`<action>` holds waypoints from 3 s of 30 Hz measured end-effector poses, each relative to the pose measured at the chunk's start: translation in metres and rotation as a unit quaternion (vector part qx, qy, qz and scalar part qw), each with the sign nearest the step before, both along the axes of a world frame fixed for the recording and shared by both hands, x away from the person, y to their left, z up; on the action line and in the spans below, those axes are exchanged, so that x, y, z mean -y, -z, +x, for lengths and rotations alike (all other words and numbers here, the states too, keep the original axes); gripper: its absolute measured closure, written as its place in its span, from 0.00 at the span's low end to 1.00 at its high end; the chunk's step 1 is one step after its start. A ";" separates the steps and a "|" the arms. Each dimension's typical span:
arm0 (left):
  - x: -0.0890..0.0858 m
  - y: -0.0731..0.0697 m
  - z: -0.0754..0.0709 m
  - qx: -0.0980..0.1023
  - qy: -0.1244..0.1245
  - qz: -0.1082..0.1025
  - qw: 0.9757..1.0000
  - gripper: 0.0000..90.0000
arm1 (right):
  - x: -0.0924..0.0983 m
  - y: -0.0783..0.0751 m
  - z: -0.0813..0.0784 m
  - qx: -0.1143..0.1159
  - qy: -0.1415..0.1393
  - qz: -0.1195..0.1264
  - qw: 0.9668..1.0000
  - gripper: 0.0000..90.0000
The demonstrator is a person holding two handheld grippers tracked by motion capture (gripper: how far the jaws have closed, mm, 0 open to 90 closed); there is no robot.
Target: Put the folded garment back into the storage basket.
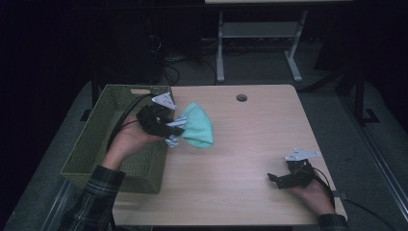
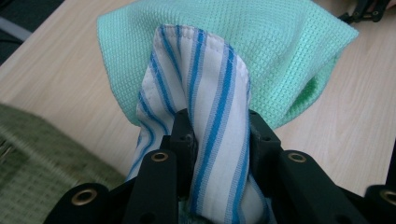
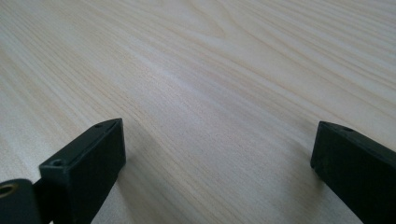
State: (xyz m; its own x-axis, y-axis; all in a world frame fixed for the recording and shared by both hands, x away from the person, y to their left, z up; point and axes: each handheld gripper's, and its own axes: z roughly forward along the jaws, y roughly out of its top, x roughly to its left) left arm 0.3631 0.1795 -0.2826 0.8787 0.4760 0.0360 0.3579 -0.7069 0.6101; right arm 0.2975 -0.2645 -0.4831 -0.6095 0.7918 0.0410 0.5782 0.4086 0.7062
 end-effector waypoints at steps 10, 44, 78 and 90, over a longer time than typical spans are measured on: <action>-0.037 -0.006 -0.003 0.009 -0.046 0.000 0.999 0.76 | 0.000 0.000 0.000 0.000 0.000 0.000 1.000 0.03; -0.133 0.031 -0.008 -0.005 -0.214 -0.008 0.977 0.76 | 0.000 0.000 0.000 0.000 0.000 0.000 1.000 0.03; -0.160 0.111 0.005 -0.025 -0.251 0.024 0.967 0.76 | 0.000 0.000 0.000 0.002 -0.002 0.000 1.000 0.03; -0.156 0.123 0.011 -0.055 -0.257 0.070 0.962 0.73 | 0.000 0.000 0.000 0.002 -0.002 -0.001 1.000 0.03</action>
State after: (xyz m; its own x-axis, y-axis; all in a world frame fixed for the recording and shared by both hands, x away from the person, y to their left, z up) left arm 0.3744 0.3353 -0.4055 0.5301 0.8464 0.0510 0.7400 -0.4911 0.4596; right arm 0.2978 -0.2649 -0.4833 -0.6126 0.7895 0.0371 0.5740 0.4122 0.7076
